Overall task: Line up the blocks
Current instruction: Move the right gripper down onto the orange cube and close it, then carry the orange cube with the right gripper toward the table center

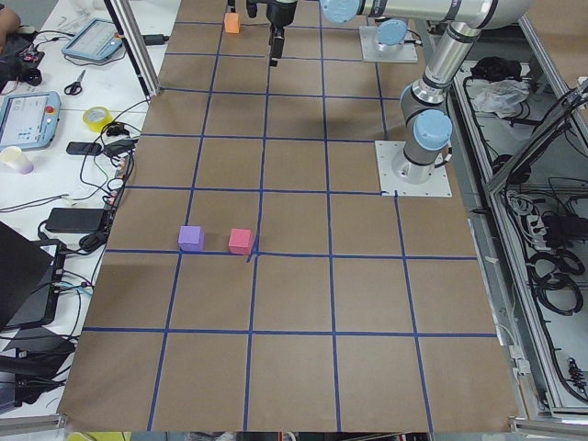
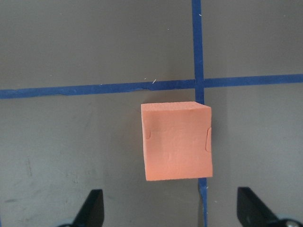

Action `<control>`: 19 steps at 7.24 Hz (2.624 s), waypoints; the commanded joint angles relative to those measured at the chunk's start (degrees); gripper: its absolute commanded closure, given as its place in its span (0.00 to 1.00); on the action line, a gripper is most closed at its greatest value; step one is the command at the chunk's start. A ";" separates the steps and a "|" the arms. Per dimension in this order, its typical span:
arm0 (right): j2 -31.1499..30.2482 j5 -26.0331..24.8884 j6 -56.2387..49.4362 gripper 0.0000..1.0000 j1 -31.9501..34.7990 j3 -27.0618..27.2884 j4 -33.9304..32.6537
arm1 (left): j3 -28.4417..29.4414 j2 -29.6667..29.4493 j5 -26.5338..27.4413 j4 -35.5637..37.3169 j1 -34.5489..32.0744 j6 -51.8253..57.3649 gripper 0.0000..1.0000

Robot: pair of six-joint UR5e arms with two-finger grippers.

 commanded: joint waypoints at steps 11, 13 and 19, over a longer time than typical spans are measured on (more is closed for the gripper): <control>4.54 -0.57 -1.19 0.74 -0.28 0.42 -3.96 | -0.04 -0.23 -0.17 -0.03 -0.10 0.01 0.00; 2.53 0.14 -0.31 0.78 0.59 0.25 -3.87 | -0.04 -0.14 -0.08 -0.03 -0.10 0.01 0.00; -0.04 0.39 29.48 0.74 25.35 -0.54 -3.08 | 0.05 -0.41 -0.08 -0.03 -0.10 0.36 0.00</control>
